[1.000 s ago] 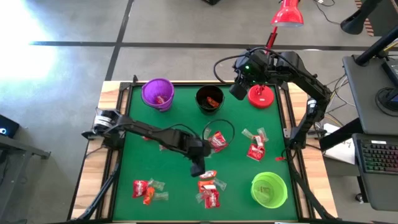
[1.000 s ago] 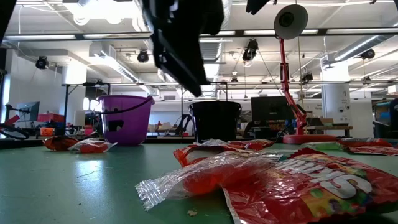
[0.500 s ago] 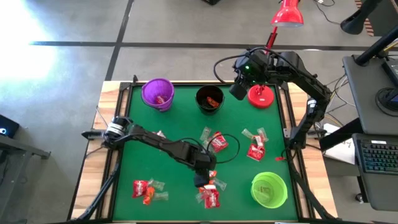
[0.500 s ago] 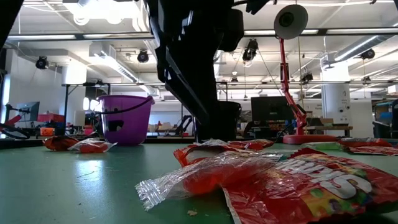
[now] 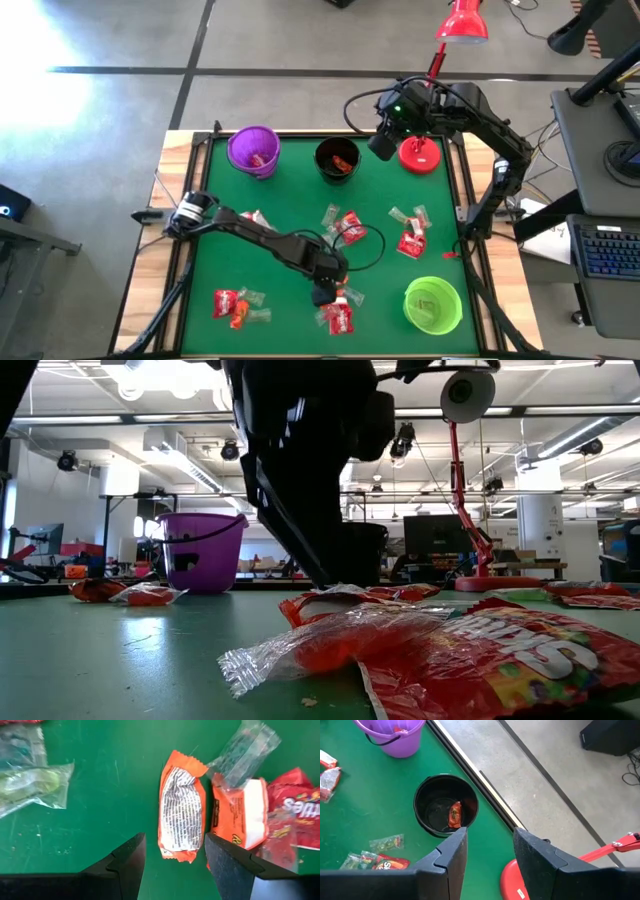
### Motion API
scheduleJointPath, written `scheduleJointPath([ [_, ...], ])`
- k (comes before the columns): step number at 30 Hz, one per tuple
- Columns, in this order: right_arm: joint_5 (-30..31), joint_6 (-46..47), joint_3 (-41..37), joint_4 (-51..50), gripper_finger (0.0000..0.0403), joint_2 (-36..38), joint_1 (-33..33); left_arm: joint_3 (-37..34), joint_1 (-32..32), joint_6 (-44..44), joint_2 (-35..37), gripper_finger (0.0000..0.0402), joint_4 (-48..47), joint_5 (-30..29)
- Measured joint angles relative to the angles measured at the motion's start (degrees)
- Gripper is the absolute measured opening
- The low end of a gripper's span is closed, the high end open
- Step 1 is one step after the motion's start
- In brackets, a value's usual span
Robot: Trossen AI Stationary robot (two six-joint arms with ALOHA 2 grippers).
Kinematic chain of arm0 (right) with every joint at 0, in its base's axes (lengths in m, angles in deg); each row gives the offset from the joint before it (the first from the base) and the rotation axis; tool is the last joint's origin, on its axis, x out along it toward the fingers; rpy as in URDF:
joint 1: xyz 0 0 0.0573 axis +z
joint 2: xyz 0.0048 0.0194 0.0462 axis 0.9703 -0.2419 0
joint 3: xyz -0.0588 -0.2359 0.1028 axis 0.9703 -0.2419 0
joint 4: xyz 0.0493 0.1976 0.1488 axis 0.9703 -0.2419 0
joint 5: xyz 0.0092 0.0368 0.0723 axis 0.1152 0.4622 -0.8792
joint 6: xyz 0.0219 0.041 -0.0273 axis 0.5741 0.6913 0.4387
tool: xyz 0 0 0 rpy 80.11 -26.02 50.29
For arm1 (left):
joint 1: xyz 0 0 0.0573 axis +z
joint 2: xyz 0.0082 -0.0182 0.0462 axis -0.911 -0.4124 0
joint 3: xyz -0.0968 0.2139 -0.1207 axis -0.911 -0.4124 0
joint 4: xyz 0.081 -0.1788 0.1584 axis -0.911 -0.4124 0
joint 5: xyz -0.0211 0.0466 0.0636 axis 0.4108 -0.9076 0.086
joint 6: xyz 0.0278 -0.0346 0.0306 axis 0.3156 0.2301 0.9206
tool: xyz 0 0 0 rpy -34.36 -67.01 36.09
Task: Sort candy
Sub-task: Put the orange candy into the black bucket
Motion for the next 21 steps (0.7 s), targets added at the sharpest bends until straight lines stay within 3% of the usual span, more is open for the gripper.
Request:
scheduleJointPath([
  [11, 0.0, -0.1, 0.0, 0.0, 0.0153, 0.0, 0.0, 0.0, 0.0, 0.1, -2.0, 0.0188, 2.6, 3.4],
  [21, 0.0, -0.1, 0.0, 0.0, 0.0153, 0.0, 0.0, 0.0, 0.2, 0.5, -3.9, 0.0171, 3.5, 2.2],
])
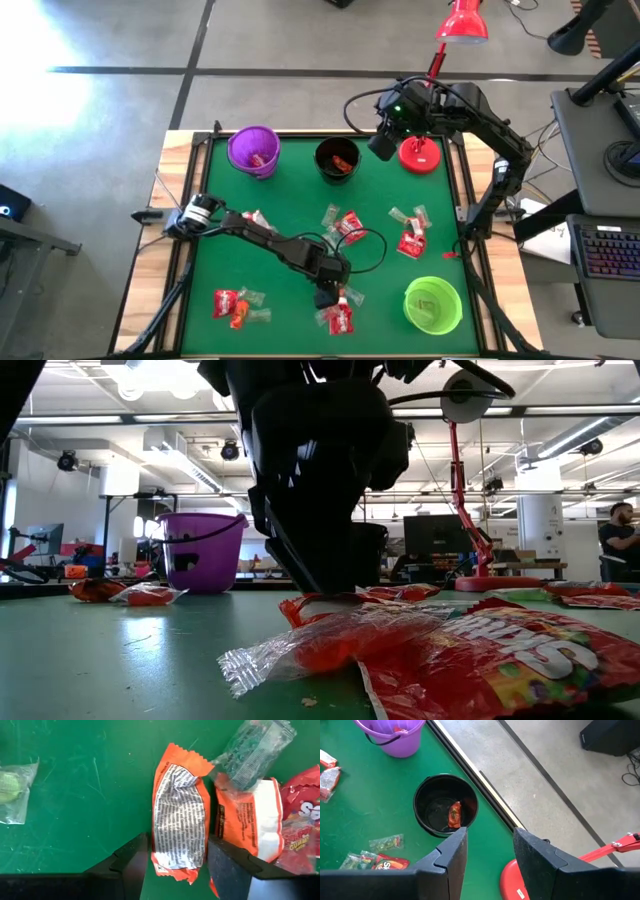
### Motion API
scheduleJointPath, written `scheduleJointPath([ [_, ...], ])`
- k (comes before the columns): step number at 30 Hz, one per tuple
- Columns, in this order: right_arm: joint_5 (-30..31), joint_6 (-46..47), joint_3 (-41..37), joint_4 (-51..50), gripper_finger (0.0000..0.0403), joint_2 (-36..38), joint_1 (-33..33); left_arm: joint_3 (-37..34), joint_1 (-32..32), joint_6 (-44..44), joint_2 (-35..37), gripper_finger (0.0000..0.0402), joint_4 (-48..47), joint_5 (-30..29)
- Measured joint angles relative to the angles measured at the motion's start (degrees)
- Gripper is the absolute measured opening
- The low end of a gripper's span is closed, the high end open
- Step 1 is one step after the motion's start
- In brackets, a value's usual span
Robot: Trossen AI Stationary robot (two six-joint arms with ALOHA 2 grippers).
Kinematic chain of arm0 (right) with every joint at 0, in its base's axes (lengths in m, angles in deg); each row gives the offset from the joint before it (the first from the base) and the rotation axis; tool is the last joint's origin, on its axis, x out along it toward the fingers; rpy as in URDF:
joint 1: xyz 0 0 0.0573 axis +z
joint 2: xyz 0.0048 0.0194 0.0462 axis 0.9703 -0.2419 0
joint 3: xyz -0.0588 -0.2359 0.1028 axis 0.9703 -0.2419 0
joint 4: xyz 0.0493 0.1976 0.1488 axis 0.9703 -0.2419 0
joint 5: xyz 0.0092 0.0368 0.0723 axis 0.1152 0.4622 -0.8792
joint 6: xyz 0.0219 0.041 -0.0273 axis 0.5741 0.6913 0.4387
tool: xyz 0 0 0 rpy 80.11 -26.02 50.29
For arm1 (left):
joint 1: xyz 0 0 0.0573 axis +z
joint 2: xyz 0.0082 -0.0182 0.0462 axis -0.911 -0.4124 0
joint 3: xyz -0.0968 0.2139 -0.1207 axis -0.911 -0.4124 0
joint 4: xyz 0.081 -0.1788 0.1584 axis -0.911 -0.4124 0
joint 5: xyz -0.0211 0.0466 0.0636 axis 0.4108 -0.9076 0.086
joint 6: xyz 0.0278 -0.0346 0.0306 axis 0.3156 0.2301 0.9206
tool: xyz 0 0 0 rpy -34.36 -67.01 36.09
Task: Sort candy
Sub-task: Put the orange candy into the black bucket
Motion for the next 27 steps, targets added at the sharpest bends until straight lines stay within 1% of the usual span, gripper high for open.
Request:
scheduleJointPath([
  [4, 0.0, -0.1, 0.0, 0.0, 0.0153, 0.0, 0.0, 0.0, 0.1, 1.6, 0.0, 0.0133, -0.2, 0.0],
  [11, 0.0, -0.2, 0.0, 0.0, 0.0153, 0.0, 0.0, 0.0, 0.5, 4.0, 0.1, 0.0044, -0.1, 0.5],
  [14, 0.0, -0.2, 0.0, 0.0, 0.0153, 0.0, 0.0, 0.0, 0.5, 4.3, 0.2, 0.0016, -0.2, 0.5],
  [17, 0.0, -0.2, 0.0, 0.0, 0.0153, 0.0, 0.0, -0.1, 0.5, 4.3, 0.7, 0.0006, -1.5, 0.4],
  [24, 0.0, -0.7, 0.0, 0.0, 0.0153, 0.0, 0.0, -0.2, 1.0, 5.1, 3.4, 0.0006, -8.5, -2.8],
  [27, 0.0, -0.8, 0.0, 0.0, 0.0153, 0.0, 0.0, -0.2, 1.6, 5.4, 4.4, 0.0006, -11.0, -2.9],
])
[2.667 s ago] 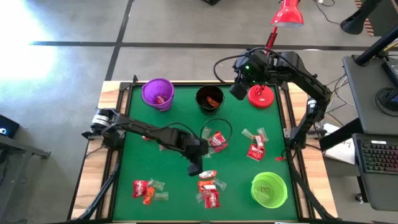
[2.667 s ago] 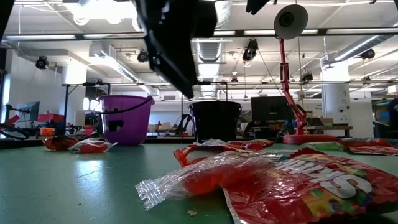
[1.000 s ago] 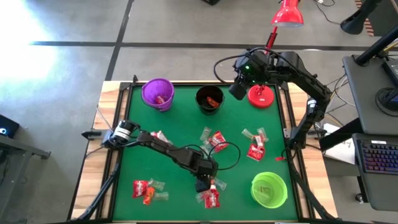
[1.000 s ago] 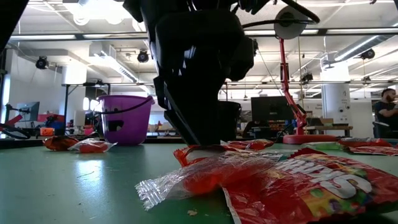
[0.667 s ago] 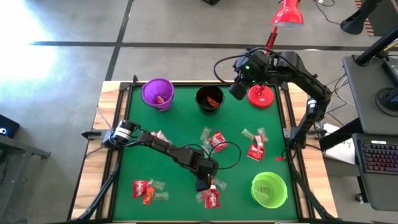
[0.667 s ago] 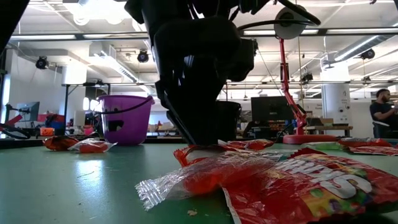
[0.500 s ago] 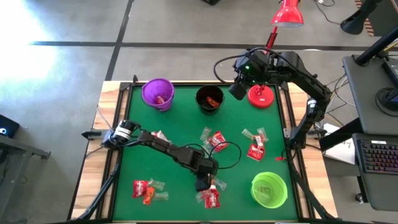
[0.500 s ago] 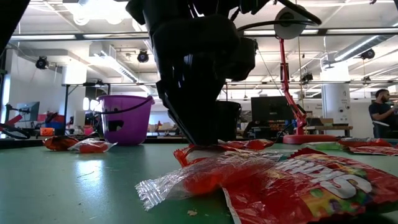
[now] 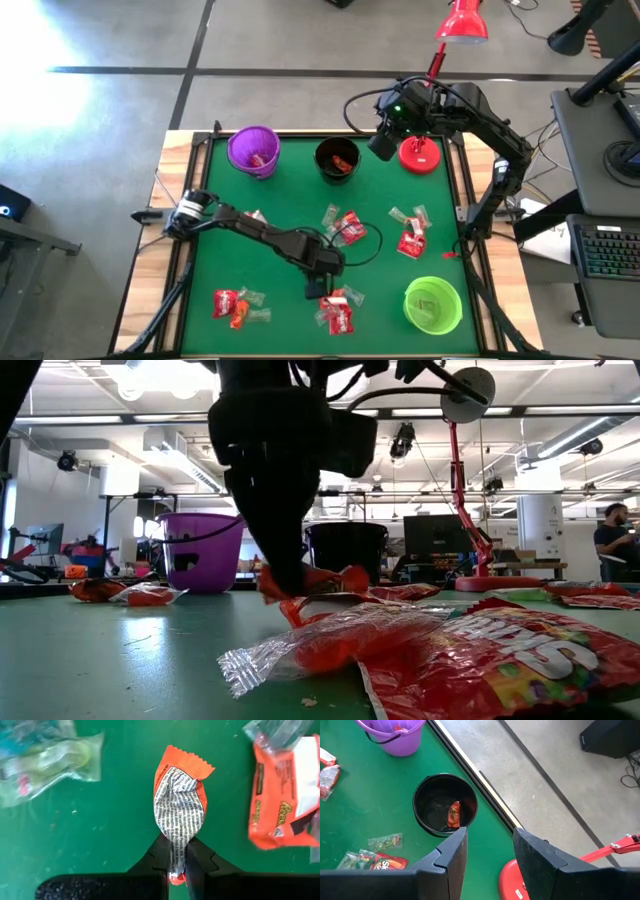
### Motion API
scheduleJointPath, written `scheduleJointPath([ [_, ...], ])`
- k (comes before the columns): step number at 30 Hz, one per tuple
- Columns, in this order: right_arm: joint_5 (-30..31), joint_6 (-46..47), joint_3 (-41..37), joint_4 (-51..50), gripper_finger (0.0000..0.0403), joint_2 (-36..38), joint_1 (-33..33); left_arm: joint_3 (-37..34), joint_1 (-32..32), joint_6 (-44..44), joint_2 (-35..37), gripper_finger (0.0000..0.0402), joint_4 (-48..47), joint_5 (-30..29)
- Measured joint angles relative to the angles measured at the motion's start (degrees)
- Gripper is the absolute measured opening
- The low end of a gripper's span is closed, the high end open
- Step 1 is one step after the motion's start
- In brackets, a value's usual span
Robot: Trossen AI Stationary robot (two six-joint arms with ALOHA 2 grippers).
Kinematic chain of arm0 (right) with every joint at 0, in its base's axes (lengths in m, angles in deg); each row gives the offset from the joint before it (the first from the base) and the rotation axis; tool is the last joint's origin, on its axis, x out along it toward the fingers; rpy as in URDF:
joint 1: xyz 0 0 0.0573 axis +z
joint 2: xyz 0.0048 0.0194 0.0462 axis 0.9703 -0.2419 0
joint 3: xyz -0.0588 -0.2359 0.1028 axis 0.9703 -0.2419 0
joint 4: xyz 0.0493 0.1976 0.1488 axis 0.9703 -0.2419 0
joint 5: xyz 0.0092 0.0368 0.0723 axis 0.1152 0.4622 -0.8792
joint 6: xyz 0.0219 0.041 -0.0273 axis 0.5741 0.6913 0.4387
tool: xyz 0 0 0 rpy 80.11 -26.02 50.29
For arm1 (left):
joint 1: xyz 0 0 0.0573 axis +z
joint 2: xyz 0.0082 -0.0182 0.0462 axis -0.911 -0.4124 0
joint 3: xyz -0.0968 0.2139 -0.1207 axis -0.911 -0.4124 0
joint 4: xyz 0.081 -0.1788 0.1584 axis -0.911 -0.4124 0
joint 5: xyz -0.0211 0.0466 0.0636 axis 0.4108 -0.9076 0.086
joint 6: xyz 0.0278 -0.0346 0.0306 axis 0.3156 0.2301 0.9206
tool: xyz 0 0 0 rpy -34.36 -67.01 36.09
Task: Sort candy
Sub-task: Put the orange candy into the black bucket
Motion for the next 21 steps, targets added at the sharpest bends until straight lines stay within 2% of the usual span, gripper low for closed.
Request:
scheduleJointPath([
  [9, 0.0, -1.3, 0.0, 0.0, 0.0153, 0.0, 0.0, 0.0, 4.4, 3.1, 4.7, 0.0006, -5.3, -3.6],
  [21, 0.0, -4.9, 0.0, 0.0, 0.0153, 0.0, 0.0, 0.1, 14.0, 9.1, 15.1, 0.0006, -8.9, -4.5],
])
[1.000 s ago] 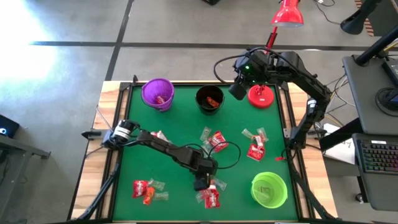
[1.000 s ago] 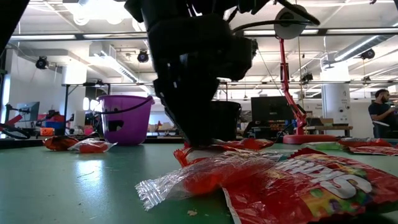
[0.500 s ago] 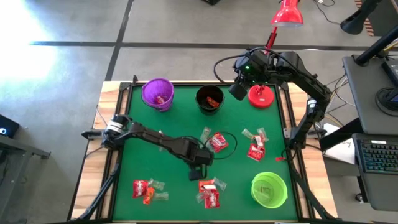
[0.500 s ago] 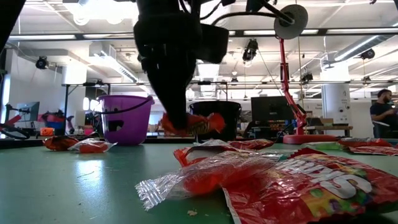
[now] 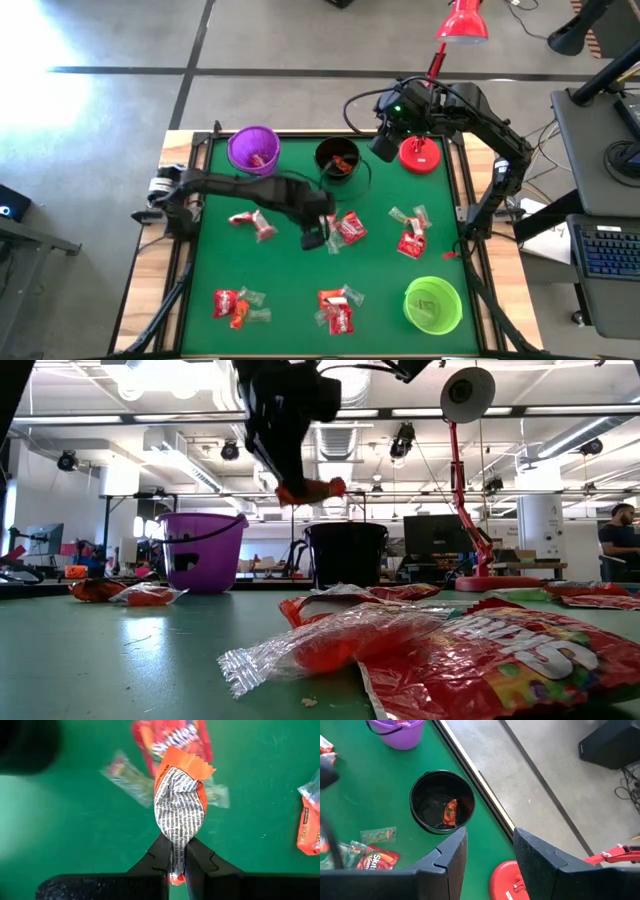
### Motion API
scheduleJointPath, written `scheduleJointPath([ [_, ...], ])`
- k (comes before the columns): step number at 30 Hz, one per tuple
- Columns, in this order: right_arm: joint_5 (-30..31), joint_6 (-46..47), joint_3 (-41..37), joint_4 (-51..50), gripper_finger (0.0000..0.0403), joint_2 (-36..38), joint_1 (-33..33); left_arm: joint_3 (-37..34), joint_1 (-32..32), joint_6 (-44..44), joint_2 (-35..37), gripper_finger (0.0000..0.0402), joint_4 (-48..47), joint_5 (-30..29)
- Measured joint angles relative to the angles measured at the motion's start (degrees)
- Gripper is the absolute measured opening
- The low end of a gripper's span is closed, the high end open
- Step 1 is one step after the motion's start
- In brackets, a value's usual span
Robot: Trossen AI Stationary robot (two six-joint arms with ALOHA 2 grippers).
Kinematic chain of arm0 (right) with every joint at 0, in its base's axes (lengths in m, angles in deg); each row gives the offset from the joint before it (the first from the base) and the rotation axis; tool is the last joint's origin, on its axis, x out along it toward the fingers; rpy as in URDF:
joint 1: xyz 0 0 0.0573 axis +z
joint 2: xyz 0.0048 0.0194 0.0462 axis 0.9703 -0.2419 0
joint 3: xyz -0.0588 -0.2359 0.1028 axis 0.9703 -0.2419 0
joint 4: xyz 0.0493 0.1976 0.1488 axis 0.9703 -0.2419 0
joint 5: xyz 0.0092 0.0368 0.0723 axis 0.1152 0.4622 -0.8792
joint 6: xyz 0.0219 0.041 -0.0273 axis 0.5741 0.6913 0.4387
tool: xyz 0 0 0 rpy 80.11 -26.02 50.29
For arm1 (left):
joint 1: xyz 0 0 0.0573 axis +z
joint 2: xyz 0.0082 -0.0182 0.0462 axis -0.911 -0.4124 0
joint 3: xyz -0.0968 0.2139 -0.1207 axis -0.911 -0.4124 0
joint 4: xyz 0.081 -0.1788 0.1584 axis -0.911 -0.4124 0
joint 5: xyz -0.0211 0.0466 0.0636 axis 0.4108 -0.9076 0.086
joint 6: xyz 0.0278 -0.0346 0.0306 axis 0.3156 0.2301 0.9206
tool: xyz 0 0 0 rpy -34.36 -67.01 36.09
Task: Sort candy
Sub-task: Put the orange candy into the black bucket
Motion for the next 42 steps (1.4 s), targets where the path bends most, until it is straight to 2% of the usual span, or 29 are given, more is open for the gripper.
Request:
scheduleJointPath([
  [6, 0.0, -0.3, 0.0, 0.0, 0.0153, 0.0, 0.0, 0.0, 5.0, 3.8, 5.7, 0.0006, -3.4, -2.5],
  [17, -0.1, -0.9, 0.0, 0.0, 0.0153, 0.0, 0.0, 0.0, 13.9, 15.2, 13.8, 0.0006, -0.5, -3.0],
  [21, -5.2, -3.0, -0.4, 1.7, 0.0153, -0.1, 0.0, 0.0, 16.9, 21.1, 15.3, 0.0006, 1.4, -2.8],
  [25, -12.0, -5.7, -1.4, 4.7, 0.0153, -0.1, 0.0, 0.0, 20.5, 26.2, 15.8, 0.0006, 4.7, 2.4],
  [28, -14.7, -7.2, -3.0, 7.7, 0.0153, -0.1, 0.0, 0.0, 23.2, 29.0, 15.8, 0.0006, 7.4, 7.0],
  [37, -16.0, -9.3, -12.2, 13.6, 0.0153, -0.2, 0.0, 0.0, 29.9, 35.6, 15.8, 0.0006, 10.6, 16.1],
  [42, -16.0, -9.3, -17.6, 20.6, 0.0153, -0.2, 0.0, 0.0, 32.6, 37.9, 14.6, 0.0006, 11.5, 20.8],
])
